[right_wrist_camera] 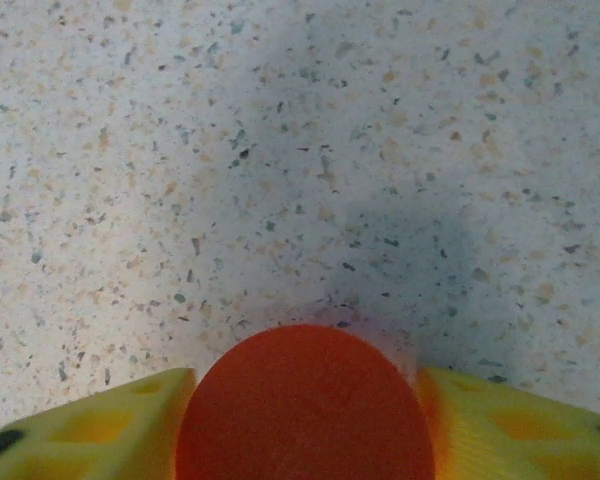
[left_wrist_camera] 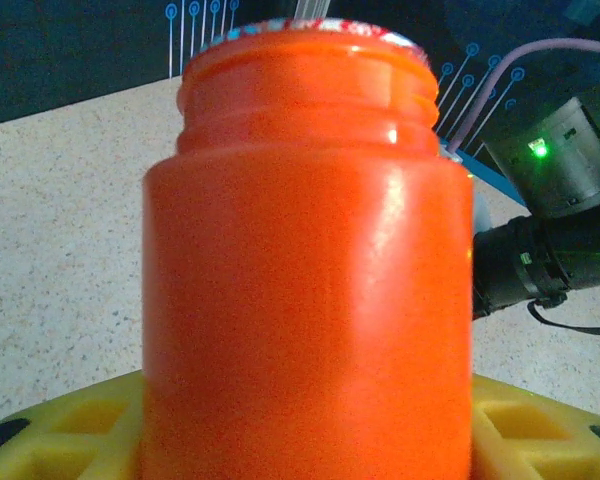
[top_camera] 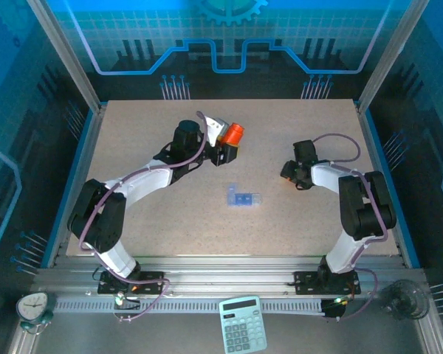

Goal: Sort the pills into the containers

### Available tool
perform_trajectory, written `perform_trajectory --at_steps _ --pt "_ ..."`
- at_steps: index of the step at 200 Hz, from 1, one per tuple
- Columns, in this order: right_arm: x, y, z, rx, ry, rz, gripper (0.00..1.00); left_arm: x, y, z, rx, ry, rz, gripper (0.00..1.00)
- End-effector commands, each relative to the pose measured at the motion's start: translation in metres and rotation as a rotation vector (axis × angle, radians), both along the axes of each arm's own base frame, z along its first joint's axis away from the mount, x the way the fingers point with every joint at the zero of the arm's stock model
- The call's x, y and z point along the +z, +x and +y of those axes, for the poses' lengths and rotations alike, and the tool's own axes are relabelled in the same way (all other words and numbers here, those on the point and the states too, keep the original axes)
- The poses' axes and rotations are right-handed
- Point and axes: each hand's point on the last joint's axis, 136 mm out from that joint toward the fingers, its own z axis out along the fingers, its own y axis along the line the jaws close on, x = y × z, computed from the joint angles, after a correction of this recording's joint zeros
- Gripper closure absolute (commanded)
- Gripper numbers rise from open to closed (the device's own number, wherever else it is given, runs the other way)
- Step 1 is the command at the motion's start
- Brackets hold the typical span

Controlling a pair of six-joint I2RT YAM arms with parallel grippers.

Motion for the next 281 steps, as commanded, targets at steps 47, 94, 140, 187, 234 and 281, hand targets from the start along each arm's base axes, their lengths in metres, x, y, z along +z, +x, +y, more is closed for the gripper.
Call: perform_trajectory --at_steps 47,94,140,187,234,281 --pt "0.028 -0.011 0.032 0.120 0.130 -0.021 0.28 0.022 -0.021 0.007 0.024 -0.022 -0.020 0.87" --pt "0.043 -0.033 0.073 0.287 0.303 -0.034 0.35 0.000 -0.037 0.014 0.051 0.005 0.049 0.87" --pt "0.040 -0.060 0.095 0.377 0.338 -0.019 0.49 -0.016 -0.053 0.015 0.048 0.047 0.108 0.87" --pt "0.016 -0.085 0.105 0.400 0.342 0.030 0.60 -0.028 -0.063 0.020 0.061 0.055 0.145 0.87" --pt "0.003 -0.097 0.117 0.426 0.340 0.061 0.70 -0.046 -0.072 0.025 0.075 0.078 0.198 0.87" --pt "0.005 -0.099 0.133 0.465 0.339 0.067 0.74 -0.055 -0.082 0.030 0.083 0.086 0.220 0.87"
